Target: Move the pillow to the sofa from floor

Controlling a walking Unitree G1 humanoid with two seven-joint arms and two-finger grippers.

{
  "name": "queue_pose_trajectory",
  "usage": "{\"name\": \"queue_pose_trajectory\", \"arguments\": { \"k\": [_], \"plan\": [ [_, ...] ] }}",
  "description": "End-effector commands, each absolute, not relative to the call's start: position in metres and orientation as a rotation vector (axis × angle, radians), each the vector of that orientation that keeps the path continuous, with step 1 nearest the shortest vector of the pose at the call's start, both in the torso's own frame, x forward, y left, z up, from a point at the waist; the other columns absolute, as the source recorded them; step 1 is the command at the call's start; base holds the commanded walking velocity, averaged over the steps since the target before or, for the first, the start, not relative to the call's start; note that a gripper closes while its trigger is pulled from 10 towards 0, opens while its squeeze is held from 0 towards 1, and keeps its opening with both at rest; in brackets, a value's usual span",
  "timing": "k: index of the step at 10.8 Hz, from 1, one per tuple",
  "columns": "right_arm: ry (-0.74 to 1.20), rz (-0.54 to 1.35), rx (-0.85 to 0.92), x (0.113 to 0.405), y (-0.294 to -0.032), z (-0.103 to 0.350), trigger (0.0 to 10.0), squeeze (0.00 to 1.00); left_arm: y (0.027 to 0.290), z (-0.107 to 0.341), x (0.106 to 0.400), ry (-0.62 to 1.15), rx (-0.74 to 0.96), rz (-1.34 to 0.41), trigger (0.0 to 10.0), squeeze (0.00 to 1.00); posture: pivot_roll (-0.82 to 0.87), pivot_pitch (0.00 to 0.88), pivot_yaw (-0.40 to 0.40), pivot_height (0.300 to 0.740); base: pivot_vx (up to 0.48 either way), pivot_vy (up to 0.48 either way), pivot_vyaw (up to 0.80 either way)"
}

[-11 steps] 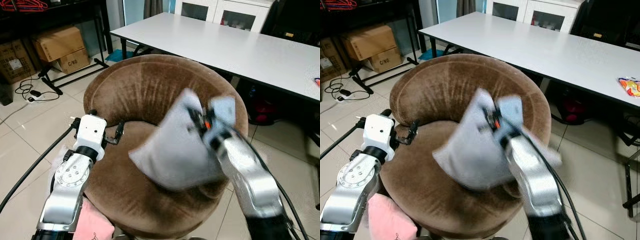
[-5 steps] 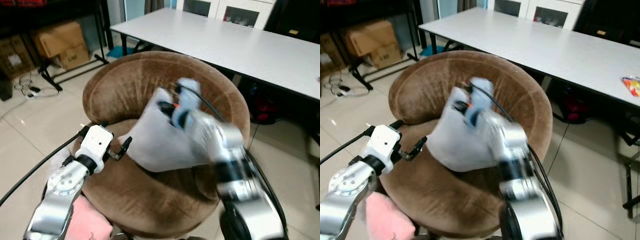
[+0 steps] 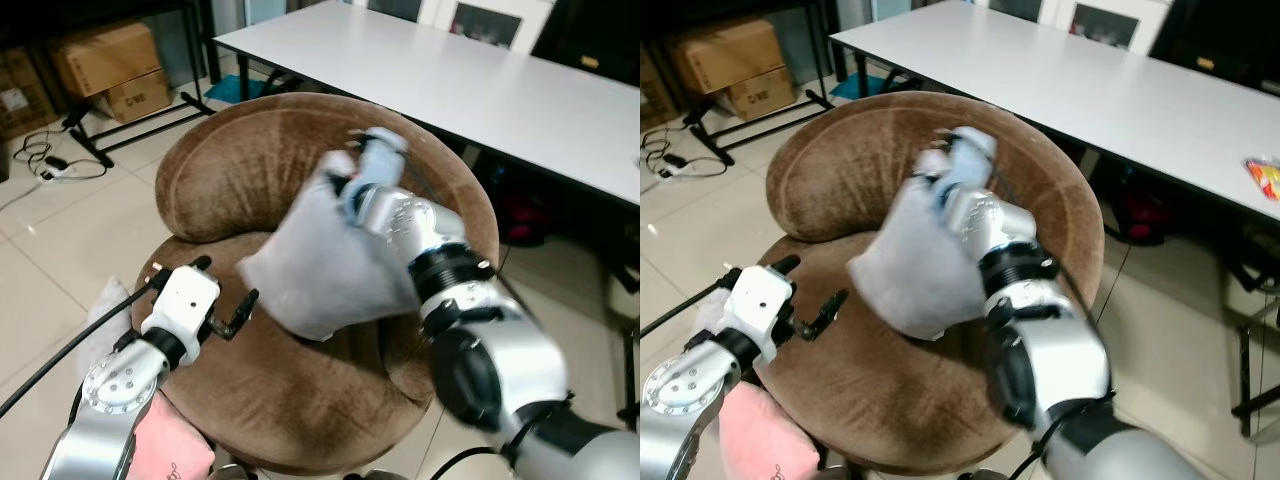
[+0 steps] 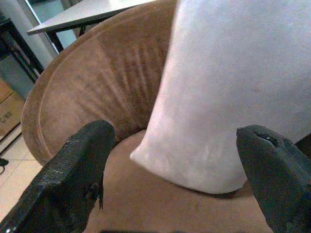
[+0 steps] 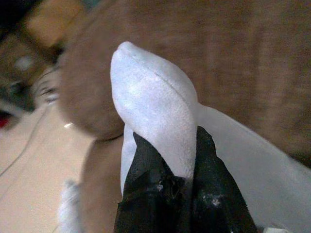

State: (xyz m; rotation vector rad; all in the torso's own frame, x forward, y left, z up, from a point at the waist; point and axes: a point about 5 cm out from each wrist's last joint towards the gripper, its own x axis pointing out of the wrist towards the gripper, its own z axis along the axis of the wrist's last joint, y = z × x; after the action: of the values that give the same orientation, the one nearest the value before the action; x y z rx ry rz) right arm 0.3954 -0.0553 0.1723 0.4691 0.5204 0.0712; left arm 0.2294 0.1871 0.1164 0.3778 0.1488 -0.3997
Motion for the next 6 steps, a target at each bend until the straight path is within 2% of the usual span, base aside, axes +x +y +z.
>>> {"name": "queue_pose_trajectory", "arguments": {
  "k": [1,3,4,5,6],
  "plan": [
    [0.494,-0.032,0.505,0.402,-0.073,0.176,10.0,0.00,0.187,0.120,0.227,0.144,0.380,-0.397,10.0,0.00,0.02,0.000,-0.095,0.740,0.000,0.000,0.00],
    [0.484,-0.106,0.485,0.405,-0.094,0.166,10.0,0.00,0.187,0.118,0.224,0.156,0.375,-0.384,10.0,0.00,0.01,0.000,-0.104,0.740,0.000,0.000,0.00],
    [0.477,-0.102,0.453,0.406,-0.096,0.165,10.0,0.00,0.187,0.118,0.223,0.156,0.375,-0.378,10.0,0.00,0.01,0.000,-0.107,0.740,0.000,0.000,0.00],
    [0.446,-0.078,0.449,0.408,-0.097,0.170,10.0,1.00,0.188,0.120,0.223,0.149,0.377,-0.355,10.0,0.00,0.02,0.000,-0.115,0.740,0.000,0.000,0.00],
    [0.409,-0.091,0.415,0.411,-0.102,0.175,10.0,1.00,0.190,0.121,0.224,0.142,0.379,-0.329,10.0,0.00,0.02,0.000,-0.120,0.740,0.000,0.000,0.00]
  ]
}}
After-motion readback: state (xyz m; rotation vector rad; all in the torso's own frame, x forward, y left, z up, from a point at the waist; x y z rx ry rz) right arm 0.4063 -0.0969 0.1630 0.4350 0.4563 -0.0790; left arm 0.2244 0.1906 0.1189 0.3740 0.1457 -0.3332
